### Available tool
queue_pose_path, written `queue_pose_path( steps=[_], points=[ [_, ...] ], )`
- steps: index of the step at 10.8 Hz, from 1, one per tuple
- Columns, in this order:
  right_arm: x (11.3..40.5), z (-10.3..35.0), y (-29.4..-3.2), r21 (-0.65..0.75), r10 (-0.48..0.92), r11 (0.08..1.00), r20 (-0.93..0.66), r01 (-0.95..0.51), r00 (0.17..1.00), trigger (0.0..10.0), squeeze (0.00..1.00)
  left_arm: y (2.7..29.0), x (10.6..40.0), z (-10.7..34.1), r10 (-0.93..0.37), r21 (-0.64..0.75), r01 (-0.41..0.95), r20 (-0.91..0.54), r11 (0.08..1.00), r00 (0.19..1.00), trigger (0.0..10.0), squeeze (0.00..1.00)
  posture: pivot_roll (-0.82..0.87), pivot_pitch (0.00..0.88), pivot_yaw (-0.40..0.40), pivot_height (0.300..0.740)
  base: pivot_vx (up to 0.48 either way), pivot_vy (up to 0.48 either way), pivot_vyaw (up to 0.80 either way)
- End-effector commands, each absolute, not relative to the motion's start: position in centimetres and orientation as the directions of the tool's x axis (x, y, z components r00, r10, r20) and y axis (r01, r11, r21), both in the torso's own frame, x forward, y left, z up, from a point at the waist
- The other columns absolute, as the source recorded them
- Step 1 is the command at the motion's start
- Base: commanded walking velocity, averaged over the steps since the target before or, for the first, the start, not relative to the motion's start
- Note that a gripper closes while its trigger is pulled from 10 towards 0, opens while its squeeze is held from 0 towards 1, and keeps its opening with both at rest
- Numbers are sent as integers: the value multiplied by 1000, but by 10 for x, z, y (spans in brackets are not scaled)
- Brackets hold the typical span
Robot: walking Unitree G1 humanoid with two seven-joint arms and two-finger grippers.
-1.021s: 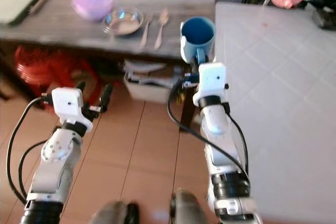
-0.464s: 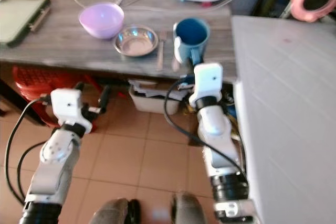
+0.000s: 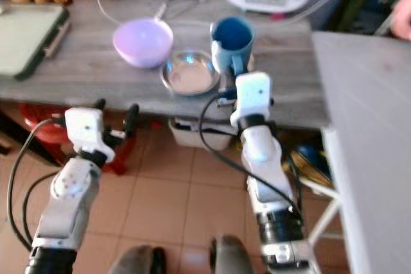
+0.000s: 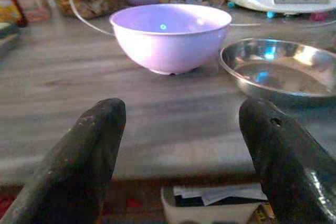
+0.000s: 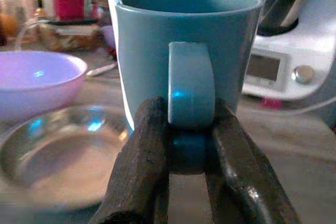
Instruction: Setting the table
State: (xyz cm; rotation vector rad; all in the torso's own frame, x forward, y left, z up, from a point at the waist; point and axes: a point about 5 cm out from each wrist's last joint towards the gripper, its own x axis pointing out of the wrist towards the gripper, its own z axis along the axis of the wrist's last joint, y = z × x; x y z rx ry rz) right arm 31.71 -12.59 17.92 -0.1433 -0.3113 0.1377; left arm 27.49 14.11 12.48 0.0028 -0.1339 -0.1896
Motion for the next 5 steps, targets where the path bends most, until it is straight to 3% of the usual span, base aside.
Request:
queue_pose_path(
  steps=[1, 5],
  points=[
    [318, 186, -136, -172, 121, 983, 328, -67, 937, 10000, 0, 136, 274, 129, -199, 0, 202, 150, 979, 968, 10000, 0, -55, 178, 10, 740, 0, 0, 0],
    [329, 195, -150, -182, 56, 983, 345, 9, 937, 10000, 0, 143, 260, 127, -165, -1, 167, 133, 986, 977, 10000, 0, -34, 195, 10, 740, 0, 0, 0]
  ],
)
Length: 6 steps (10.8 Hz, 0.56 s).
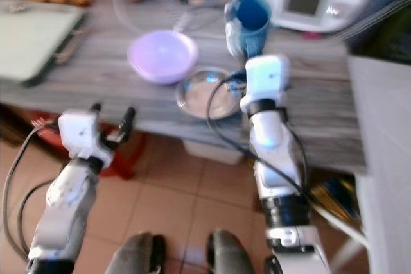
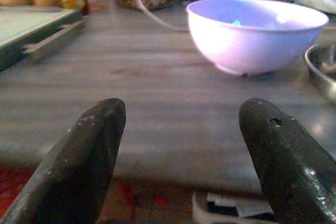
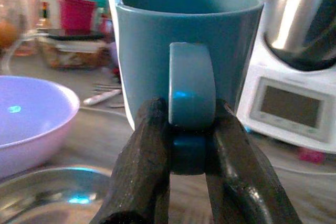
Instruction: Setting the table
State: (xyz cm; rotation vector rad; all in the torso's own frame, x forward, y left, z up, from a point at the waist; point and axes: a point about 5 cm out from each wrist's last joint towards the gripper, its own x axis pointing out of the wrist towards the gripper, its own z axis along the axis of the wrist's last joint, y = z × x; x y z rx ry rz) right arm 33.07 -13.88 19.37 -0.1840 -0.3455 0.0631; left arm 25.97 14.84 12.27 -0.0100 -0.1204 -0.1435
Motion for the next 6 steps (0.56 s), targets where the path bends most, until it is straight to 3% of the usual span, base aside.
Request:
queue_pose_path(
  steps=[1, 6],
  points=[
    [335, 202, -153, -185, 72, 983, 347, -7, 935, 10000, 0, 144, 253, 123, -151, 10, 151, 113, 988, 982, 10000, 0, -31, 205, 13, 740, 0, 0, 0],
    [359, 212, -164, -218, 149, 972, 301, -84, 942, 10000, 0, 154, 238, 120, -152, 27, 151, 53, 988, 987, 10000, 0, 5, 247, 29, 740, 0, 0, 0]
  ],
)
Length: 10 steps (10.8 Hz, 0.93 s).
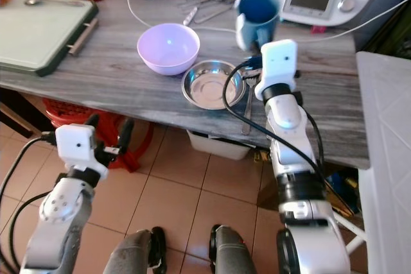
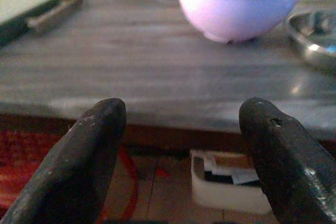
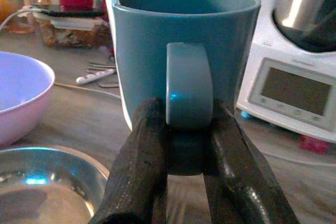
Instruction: Setting the table
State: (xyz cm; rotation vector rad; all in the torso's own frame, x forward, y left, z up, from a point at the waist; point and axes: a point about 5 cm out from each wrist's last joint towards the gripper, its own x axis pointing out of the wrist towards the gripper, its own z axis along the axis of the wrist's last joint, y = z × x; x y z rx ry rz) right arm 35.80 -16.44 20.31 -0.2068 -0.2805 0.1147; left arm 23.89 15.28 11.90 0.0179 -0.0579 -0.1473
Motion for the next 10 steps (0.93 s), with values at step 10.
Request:
queue_pose_path(
  steps=[10],
  points=[
    [371, 201, -153, -224, 273, 950, 256, -218, 927, 10000, 0, 166, 216, 124, -174, 73, 175, -20, 982, 985, 10000, 0, 72, 299, 68, 740, 0, 0, 0]
  ],
)
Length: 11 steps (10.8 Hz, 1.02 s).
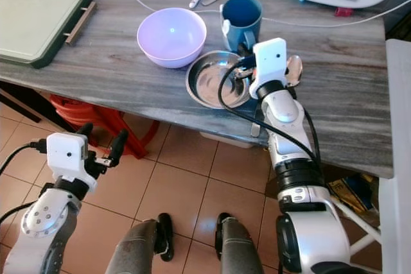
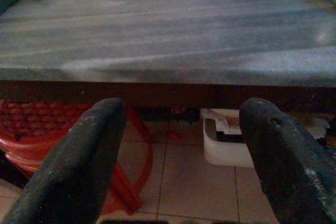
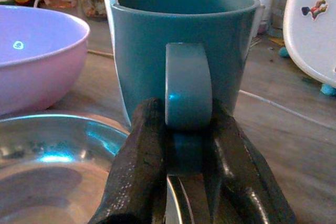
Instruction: Setting the table
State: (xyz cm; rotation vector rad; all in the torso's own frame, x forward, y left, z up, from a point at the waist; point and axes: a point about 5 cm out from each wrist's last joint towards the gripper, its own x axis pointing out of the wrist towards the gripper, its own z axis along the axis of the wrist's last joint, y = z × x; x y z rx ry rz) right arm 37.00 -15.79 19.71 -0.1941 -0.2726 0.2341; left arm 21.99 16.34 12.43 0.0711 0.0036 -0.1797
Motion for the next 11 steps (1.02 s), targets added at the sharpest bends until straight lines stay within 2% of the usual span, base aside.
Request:
queue_pose_path(
  steps=[1, 6, 7, 11],
  points=[
    [372, 199, -151, -221, 279, 949, 257, -225, 925, 10000, 0, 168, 215, 124, -173, 77, 175, -26, 982, 985, 10000, 0, 82, 300, 72, 740, 0, 0, 0],
    [377, 201, -152, -219, 269, 952, 260, -215, 927, 10000, 0, 170, 214, 126, -175, 87, 177, -37, 980, 984, 10000, 0, 90, 303, 79, 740, 0, 0, 0],
    [377, 198, -155, -203, 264, 955, 255, -216, 930, 10000, 1000, 171, 215, 126, -176, 88, 179, -38, 980, 984, 10000, 0, 91, 303, 83, 740, 0, 0, 0],
    [380, 199, -159, -203, 240, 960, 255, -190, 937, 10000, 1000, 169, 219, 127, -181, 89, 183, -36, 979, 983, 10000, 0, 90, 293, 84, 740, 0, 0, 0]
  ],
)
